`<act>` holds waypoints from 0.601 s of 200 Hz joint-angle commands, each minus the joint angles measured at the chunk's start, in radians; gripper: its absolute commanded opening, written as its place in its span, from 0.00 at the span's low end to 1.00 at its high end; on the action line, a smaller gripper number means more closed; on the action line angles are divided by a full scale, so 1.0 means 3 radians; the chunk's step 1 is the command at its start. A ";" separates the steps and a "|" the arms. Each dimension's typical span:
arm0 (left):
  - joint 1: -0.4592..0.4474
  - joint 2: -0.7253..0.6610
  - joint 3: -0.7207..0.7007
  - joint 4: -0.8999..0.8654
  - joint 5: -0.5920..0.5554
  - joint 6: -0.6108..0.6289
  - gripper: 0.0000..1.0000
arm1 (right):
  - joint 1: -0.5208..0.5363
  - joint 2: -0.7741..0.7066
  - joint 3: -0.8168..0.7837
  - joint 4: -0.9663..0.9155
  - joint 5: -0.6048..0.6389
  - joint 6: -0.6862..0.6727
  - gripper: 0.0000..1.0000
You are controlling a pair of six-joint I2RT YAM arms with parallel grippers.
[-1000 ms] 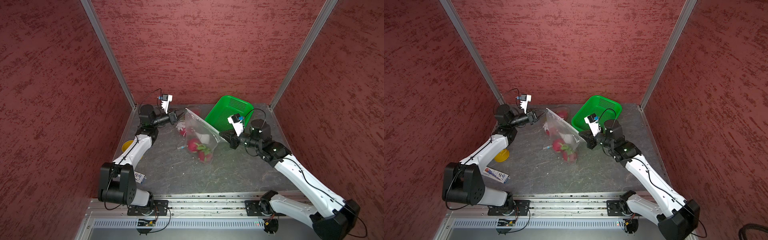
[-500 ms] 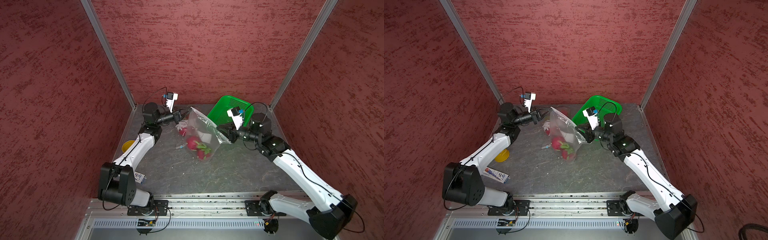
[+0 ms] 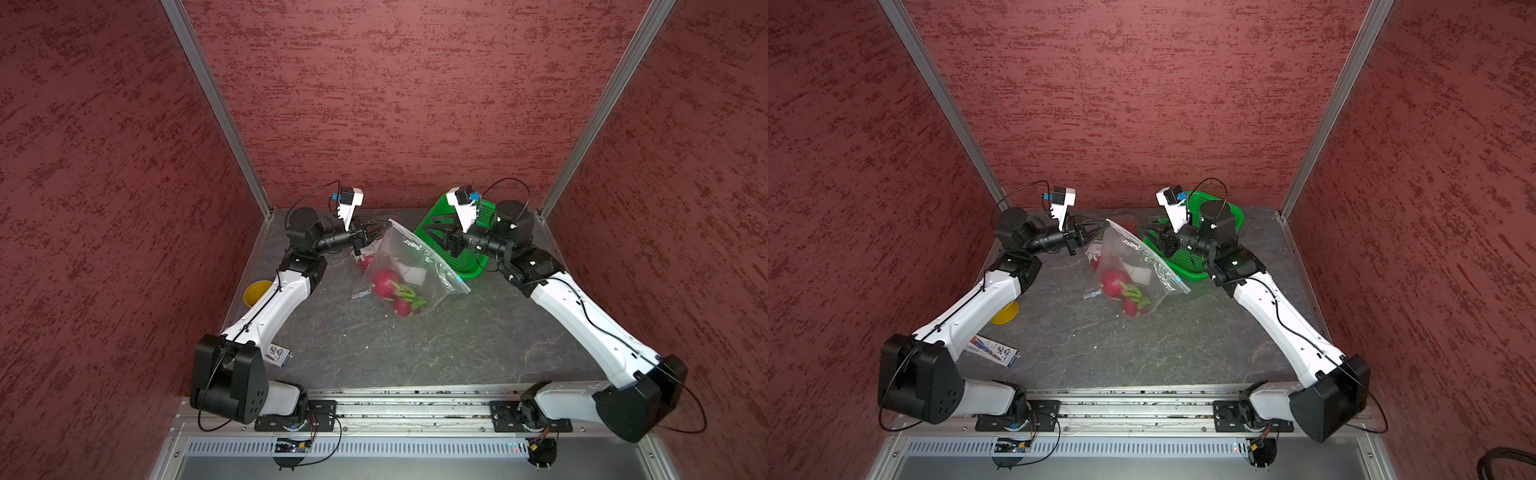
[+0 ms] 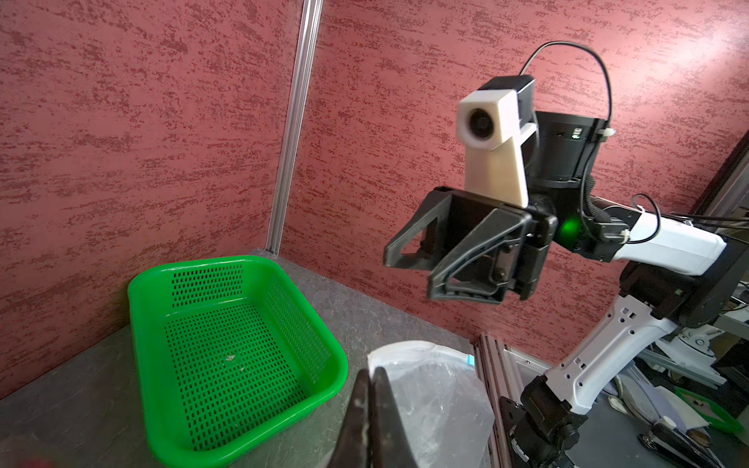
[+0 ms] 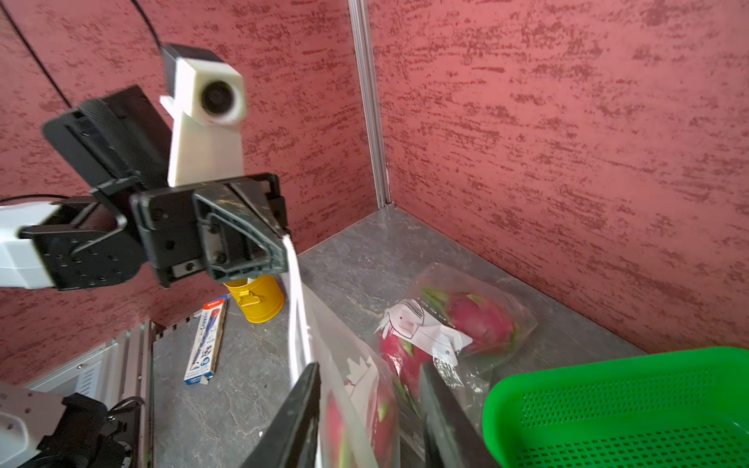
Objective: Open the zip-top bag and take out the dragon fruit
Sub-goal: Unzip the zipper on the zipper food storage bag, then open the zipper of the food storage bag at the center of the board.
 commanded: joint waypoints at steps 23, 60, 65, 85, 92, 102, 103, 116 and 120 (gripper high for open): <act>-0.0006 -0.0006 -0.0027 0.0210 -0.0005 0.0064 0.00 | -0.0033 -0.0008 -0.0193 0.0124 -0.0298 -0.0078 0.48; -0.0008 0.0086 0.0074 0.0219 -0.0046 0.0037 0.00 | -0.0033 -0.0020 -0.0433 0.0207 -0.0568 0.0031 0.52; -0.0009 0.0102 0.0086 0.0224 -0.0047 0.0026 0.00 | -0.0036 -0.0012 -0.0446 0.0204 -0.0600 0.0052 0.52; -0.0017 0.0153 0.0148 0.0223 -0.0062 0.0014 0.00 | -0.0028 0.0016 -0.0530 0.0270 -0.0764 0.0151 0.52; -0.0026 0.0180 0.0171 0.0213 -0.0072 0.0014 0.00 | -0.0023 0.0015 -0.0565 0.0325 -0.0814 0.0195 0.53; -0.0037 0.0218 0.0211 0.0191 -0.0083 0.0014 0.00 | -0.0021 0.0011 -0.0609 0.0411 -0.0872 0.0264 0.55; -0.0038 0.0222 0.0213 0.0188 -0.0086 0.0014 0.00 | -0.0016 0.0011 -0.0613 0.0418 -0.0875 0.0274 0.55; -0.0060 0.0266 0.0268 0.0148 -0.0116 0.0031 0.00 | -0.0004 -0.0004 -0.0656 0.0522 -0.0953 0.0376 0.57; -0.0067 0.0280 0.0283 0.0123 -0.0131 0.0046 0.00 | 0.0001 -0.0012 -0.0668 0.0558 -0.0981 0.0409 0.58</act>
